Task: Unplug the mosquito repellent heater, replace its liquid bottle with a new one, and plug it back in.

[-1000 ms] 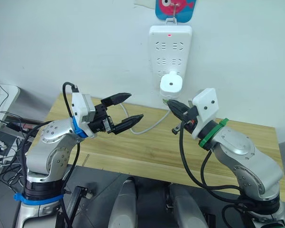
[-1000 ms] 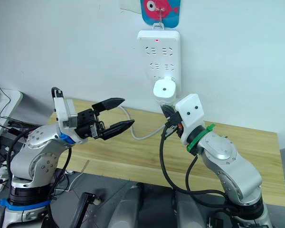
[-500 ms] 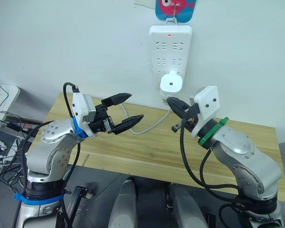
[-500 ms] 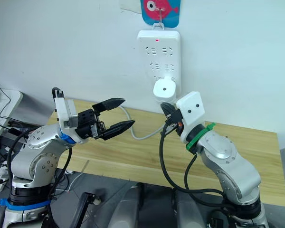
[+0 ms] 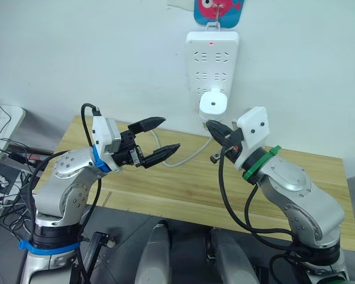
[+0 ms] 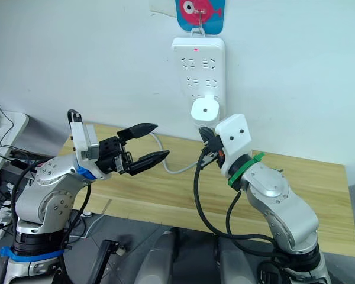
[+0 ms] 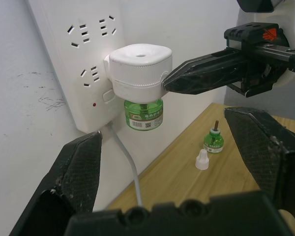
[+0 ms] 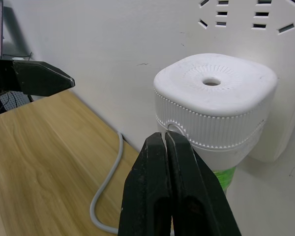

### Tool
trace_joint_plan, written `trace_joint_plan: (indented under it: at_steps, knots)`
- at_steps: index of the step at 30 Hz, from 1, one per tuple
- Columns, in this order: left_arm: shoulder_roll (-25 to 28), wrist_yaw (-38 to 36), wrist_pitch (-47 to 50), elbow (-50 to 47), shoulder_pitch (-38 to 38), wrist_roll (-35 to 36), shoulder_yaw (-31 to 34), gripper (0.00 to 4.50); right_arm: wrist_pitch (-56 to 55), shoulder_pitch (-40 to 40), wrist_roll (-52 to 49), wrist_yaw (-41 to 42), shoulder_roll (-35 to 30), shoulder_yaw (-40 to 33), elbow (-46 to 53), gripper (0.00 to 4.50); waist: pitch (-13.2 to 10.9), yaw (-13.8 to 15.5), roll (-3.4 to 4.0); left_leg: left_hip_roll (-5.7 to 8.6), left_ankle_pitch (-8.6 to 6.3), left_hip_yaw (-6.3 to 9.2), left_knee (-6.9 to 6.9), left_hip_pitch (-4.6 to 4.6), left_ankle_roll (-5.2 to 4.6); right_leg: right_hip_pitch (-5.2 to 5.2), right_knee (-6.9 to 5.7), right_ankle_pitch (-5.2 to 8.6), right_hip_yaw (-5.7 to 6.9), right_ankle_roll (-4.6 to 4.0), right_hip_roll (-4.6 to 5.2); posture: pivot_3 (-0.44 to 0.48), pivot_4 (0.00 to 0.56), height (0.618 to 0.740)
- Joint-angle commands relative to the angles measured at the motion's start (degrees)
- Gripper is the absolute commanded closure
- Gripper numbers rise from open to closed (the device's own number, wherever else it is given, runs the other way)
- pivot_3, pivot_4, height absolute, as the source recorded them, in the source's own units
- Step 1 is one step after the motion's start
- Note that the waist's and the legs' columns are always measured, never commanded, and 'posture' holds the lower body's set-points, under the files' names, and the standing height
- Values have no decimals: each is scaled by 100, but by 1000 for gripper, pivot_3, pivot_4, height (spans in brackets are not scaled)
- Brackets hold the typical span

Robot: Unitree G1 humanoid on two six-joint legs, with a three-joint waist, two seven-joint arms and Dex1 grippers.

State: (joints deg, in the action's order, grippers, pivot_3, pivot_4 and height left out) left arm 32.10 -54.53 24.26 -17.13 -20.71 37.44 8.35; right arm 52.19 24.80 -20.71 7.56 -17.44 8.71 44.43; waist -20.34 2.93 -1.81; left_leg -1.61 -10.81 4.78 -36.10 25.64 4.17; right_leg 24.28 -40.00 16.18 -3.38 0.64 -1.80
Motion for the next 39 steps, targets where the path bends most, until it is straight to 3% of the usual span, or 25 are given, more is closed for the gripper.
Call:
trace_joint_plan:
  at_steps: [1, 13, 20, 23, 33, 39]
  knots:
    - [-17, -44, -119, -41, -49, 68, 10, 0, -43, 83, 186, -196, 13, -411, 89, 4406, 0, 0, 0, 0, 0, 0, 0, 0, 0, 0, 0, -1, 0, -1, 0, 215, 328, 740]
    - [-24, -93, -174, 11, -75, 70, -35, 0, 146, -13, 15, -111, 14, -613, 309, 4406, 0, 11, 0, 1, 4, 0, -1, 0, 5, -2, 0, 9, -1, 17, 1, 203, 323, 740]
    - [18, -225, -173, 45, -91, 75, -70, 0, 431, -231, -685, 653, -436, -865, 534, 4406, 0, 13, 0, 2, 3, 0, 2, 1, 5, -1, 3, 9, 1, 17, 1, 210, 322, 740]
    - [32, -132, -67, 99, -127, 113, -30, 0, 485, -362, -1043, 1006, -753, -1125, 666, 3855, 0, 19, 0, 1, 2, 1, 5, 1, 4, -1, 3, 4, 3, 9, 1, 217, 315, 740]
    - [451, 460, 61, -49, -159, -692, -255, 0, 28, -759, -1497, 1731, -1783, -1986, 947, 181, 0, 26, 0, 1, 2, 4, 7, 1, 3, -2, 4, -2, 12, -1, 0, 238, 316, 740]
    - [451, 516, 23, 16, -258, -722, -227, 0, 121, -697, -1699, 1380, -1688, -1925, 1121, 45, 0, 31, -1, 0, 2, 4, 7, 2, 4, -1, 4, -2, 10, -2, 0, 241, 316, 740]
